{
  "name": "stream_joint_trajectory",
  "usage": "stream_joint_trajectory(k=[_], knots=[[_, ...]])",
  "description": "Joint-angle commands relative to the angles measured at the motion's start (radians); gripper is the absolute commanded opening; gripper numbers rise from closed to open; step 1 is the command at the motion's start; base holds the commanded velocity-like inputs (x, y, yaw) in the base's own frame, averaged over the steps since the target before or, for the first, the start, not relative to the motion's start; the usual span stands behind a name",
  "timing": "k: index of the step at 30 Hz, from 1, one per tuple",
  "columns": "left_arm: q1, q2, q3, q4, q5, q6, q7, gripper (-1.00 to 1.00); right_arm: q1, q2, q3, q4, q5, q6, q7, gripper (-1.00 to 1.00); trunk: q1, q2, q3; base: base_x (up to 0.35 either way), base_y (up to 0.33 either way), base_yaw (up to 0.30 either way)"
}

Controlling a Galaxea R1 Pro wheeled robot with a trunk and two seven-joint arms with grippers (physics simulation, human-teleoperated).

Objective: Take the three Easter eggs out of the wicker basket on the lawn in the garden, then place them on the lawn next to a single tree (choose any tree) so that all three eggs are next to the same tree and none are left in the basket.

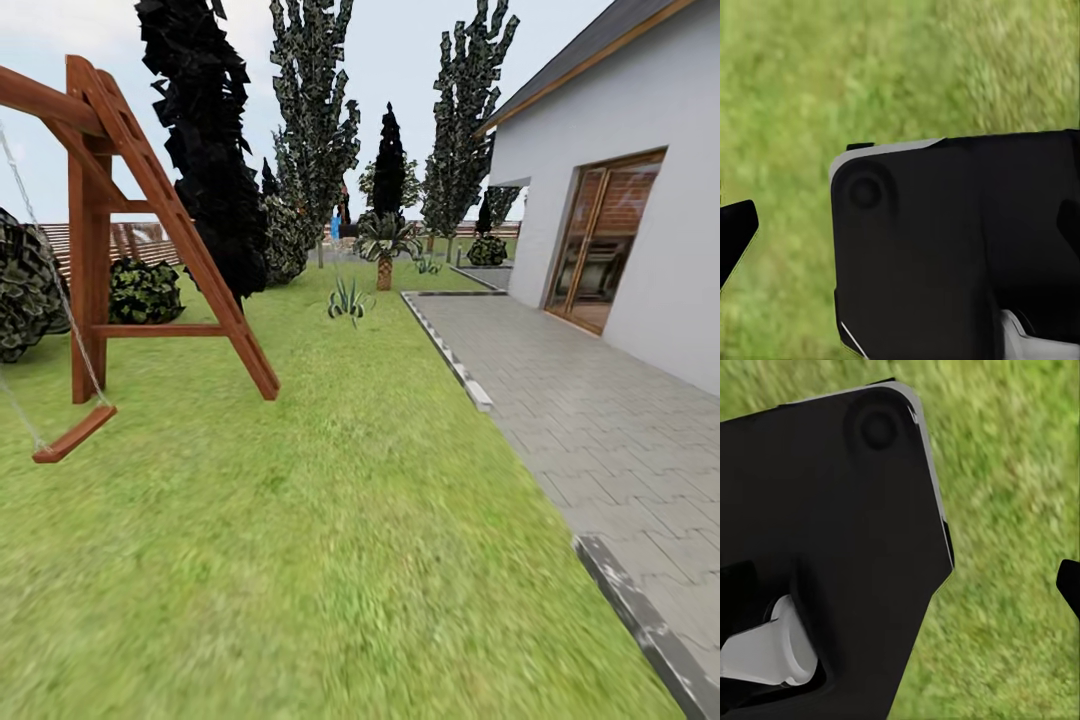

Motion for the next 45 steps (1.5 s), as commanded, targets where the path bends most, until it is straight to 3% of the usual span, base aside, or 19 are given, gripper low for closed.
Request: stream_joint_trajectory(k=[1,45], knots=[[-0.001,0.0,-0.005,0.0,-0.001,-0.003,0.001,1.0,0.0,0.0,-0.003,0.0,0.0,-0.002,-0.001,1.0,0.001,-0.002,-0.002,0.337,0.0,0.0],[-0.001,0.002,-0.005,0.0,-0.001,-0.003,0.001,1.0,0.0,-0.001,-0.004,-0.003,0.001,-0.002,-0.001,1.0,0.001,-0.002,-0.002,0.336,0.0,0.0]])
